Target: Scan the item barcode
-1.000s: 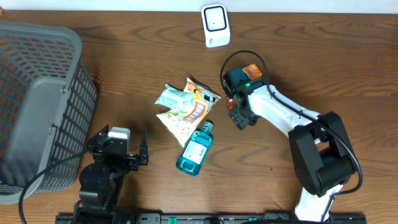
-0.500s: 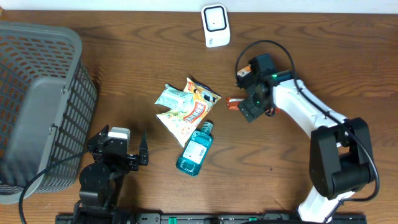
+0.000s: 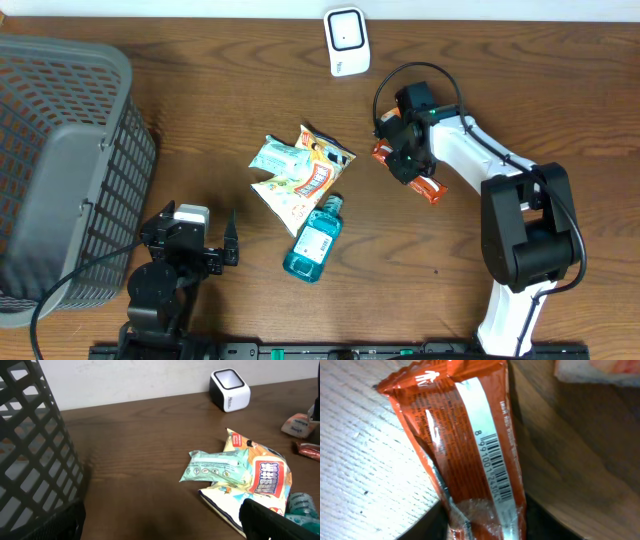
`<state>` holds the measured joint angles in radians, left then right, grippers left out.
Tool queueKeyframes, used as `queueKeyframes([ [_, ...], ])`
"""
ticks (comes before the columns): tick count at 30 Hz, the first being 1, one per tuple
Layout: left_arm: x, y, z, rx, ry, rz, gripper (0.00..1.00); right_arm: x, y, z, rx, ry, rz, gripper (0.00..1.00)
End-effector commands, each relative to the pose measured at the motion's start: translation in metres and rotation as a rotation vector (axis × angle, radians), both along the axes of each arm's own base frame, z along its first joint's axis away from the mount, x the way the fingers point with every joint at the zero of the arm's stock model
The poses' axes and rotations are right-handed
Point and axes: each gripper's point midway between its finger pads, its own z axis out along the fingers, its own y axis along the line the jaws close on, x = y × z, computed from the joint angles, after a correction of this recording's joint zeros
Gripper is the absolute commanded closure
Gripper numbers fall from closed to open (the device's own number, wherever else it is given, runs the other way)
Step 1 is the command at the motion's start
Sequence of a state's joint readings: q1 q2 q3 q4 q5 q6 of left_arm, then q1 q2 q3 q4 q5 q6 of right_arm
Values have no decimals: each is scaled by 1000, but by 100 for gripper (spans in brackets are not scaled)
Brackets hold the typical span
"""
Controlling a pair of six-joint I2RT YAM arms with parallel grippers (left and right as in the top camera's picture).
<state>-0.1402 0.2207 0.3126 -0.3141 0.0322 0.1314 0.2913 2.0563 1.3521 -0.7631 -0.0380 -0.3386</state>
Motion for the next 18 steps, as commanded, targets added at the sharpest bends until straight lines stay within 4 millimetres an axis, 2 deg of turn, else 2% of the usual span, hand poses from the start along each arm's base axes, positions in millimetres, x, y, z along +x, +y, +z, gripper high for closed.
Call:
queueKeyframes([
  [1, 0, -2, 0, -5, 1, -11, 2, -77, -1, -70, 17, 323, -19, 71],
  [3, 0, -2, 0, -5, 1, -11, 2, -79, 6, -62, 54, 333, -24, 80],
  [6, 0, -2, 0, -5, 1, -11, 2, -73, 15, -41, 102, 302, -34, 88],
  [10, 0, -2, 0, -5, 1, -11, 2, -55, 34, 5, 195, 185, -20, 99],
  [14, 0, -2, 0, -5, 1, -11, 2, -46, 63, 62, 303, 41, 45, 99],
  [18, 0, -2, 0, -5, 1, -11, 2, -46, 93, 108, 360, -98, 131, 99],
])
